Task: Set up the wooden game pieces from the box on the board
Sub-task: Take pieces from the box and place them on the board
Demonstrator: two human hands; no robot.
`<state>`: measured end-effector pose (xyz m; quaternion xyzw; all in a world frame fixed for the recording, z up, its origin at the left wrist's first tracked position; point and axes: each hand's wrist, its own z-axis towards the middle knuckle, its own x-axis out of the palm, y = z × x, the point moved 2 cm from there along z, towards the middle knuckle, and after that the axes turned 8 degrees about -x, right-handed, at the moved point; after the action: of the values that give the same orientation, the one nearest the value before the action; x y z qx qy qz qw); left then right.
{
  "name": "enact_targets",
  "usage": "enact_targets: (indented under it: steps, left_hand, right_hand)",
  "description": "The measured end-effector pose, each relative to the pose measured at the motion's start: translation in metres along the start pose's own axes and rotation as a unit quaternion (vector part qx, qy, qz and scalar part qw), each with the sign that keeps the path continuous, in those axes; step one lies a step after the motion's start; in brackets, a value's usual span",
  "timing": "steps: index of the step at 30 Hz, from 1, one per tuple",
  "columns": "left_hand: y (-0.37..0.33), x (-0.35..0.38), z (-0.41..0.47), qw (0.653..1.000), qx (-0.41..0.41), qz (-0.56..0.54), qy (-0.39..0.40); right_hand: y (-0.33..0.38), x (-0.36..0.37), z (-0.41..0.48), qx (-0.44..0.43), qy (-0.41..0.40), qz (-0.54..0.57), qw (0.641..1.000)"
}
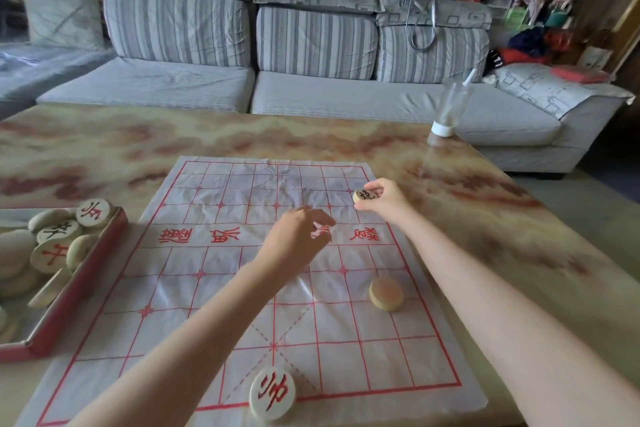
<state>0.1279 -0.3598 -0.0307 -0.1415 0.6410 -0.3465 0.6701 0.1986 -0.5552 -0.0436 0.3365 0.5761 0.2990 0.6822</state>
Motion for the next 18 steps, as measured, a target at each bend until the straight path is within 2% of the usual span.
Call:
enact_targets:
  steps: [7,12,18]
  left_hand:
    - [0.031,-0.012,0.016,0.999,-0.025,0.039,-0.023]
    - [0.04,-0.011,0.014,0.999,-0.016,0.041,-0.023]
    - [0.049,-0.016,0.009,0.999,-0.014,0.018,-0.034]
  right_hand:
    - [0.005,0.021,0.056,-0.018,-0.036,-0.122,0.992]
    - [0.006,0.028,0.066,-0.036,-0.048,-0.153,0.986]
    - [-0.006,0.036,0.062,-0.017,-0.038,-0.166,0.985]
